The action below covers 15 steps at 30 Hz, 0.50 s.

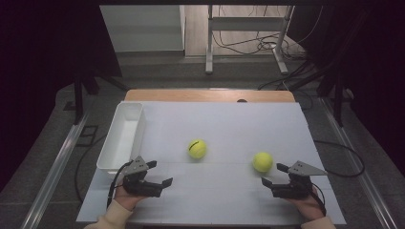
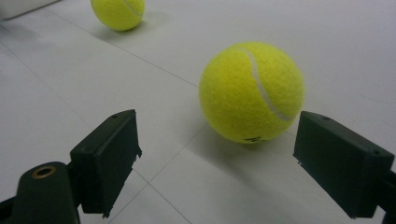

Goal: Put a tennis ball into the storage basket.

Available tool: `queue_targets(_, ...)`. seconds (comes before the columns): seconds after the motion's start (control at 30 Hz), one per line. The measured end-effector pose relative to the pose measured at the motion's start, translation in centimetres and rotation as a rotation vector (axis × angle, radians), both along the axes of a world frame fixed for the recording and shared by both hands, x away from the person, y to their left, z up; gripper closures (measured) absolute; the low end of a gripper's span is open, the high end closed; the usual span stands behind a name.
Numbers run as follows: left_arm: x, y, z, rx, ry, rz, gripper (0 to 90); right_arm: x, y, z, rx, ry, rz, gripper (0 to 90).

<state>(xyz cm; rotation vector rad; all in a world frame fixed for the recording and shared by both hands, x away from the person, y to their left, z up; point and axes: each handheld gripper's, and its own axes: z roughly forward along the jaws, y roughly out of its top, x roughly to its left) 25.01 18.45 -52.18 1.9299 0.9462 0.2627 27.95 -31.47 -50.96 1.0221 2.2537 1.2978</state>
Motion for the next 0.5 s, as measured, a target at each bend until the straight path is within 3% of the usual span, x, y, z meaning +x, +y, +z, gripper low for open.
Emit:
queue_targets(0.2, 0.06, 0.05, 0.06, -0.019, 0.006, -0.004, 6.5, -0.16, -0.04, 0.04, -0.004, -0.002, -0.005, 14.6)
queue_targets(0.5, 0.06, 0.01, 0.08, -0.015, 0.003, -0.001, 6.6, -0.11, 0.00, 0.01, -0.007, -0.006, -0.003, 14.6)
